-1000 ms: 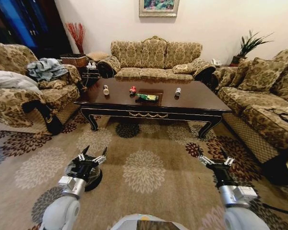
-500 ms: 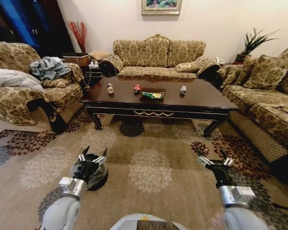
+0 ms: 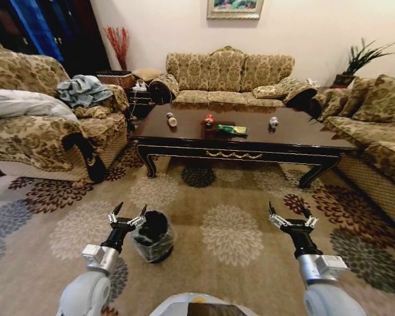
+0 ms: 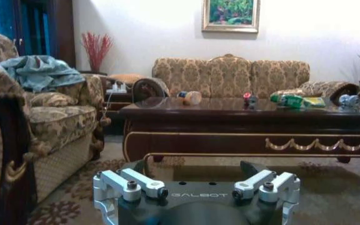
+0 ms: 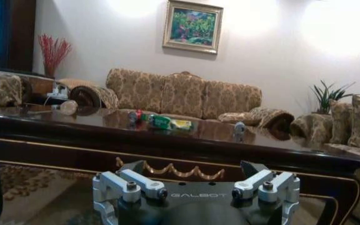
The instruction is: Move to the front of the table and place the trash on the table into the trash bin.
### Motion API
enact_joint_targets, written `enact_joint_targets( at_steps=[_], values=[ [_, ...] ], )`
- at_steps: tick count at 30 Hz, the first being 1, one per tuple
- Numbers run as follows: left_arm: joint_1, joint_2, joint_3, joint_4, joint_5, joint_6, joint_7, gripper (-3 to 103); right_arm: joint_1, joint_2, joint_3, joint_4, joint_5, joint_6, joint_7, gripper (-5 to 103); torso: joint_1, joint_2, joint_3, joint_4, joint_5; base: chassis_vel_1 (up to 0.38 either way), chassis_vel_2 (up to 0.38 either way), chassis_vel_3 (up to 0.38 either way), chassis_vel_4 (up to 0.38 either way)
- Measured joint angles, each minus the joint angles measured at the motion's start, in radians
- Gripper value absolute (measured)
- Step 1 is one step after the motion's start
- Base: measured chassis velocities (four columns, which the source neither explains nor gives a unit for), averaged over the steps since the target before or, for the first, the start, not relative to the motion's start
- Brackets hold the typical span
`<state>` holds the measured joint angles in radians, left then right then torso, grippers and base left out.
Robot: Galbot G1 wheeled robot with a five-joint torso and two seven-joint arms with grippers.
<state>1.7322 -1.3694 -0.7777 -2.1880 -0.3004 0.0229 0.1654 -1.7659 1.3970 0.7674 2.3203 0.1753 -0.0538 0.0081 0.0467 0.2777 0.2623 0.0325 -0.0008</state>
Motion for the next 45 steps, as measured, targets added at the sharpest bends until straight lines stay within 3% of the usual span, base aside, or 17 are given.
enact_joint_targets(
  at_steps=[33,36,39,40,41,43,45],
  values=[
    [-0.007,-0.001,0.014,0.059,-0.001,-0.028,0.005,100,0.006,0.013,-0.005,-0.046,0.02,0.066,-0.025,100,-0.034,-0.116,-0.081,0.0,0.0006,0.006,0.008,-0.01,-0.005],
    [-0.026,0.01,0.026,0.081,0.001,0.013,-0.012,100,0.009,0.015,-0.011,-0.05,0.022,0.069,-0.02,100,-0.034,-0.118,-0.083,0.0001,0.0006,0.029,0.037,-0.002,-0.021],
    [-0.05,0.04,0.038,0.096,0.01,0.132,-0.027,100,0.007,0.017,-0.012,-0.054,0.021,0.069,-0.013,100,-0.034,-0.118,-0.083,0.0,0.0008,0.0,0.0,0.0,0.0],
    [-0.05,0.04,0.038,0.096,0.01,0.132,-0.027,100,0.007,0.017,-0.012,-0.054,0.021,0.069,-0.013,100,-0.034,-0.118,-0.083,0.0,0.0008,0.0,0.0,0.0,0.0],
    [-0.063,0.055,0.044,0.102,0.009,0.2,-0.032,100,0.004,0.017,-0.011,-0.054,0.021,0.069,-0.011,100,-0.034,-0.118,-0.083,0.0001,0.001,0.0,0.0,0.0,0.0],
    [-0.102,0.09,0.061,0.145,-0.011,0.284,-0.033,100,-0.004,0.016,-0.009,-0.055,0.022,0.069,-0.006,100,-0.034,-0.117,-0.083,0.0,0.0009,0.0,0.0,0.0,0.0],
    [-0.123,0.105,0.074,0.173,-0.015,0.309,-0.033,100,-0.008,0.016,-0.009,-0.055,0.023,0.07,-0.004,100,-0.034,-0.116,-0.082,-0.0001,0.0007,0.0,0.0,0.0,0.0]
  ],
)
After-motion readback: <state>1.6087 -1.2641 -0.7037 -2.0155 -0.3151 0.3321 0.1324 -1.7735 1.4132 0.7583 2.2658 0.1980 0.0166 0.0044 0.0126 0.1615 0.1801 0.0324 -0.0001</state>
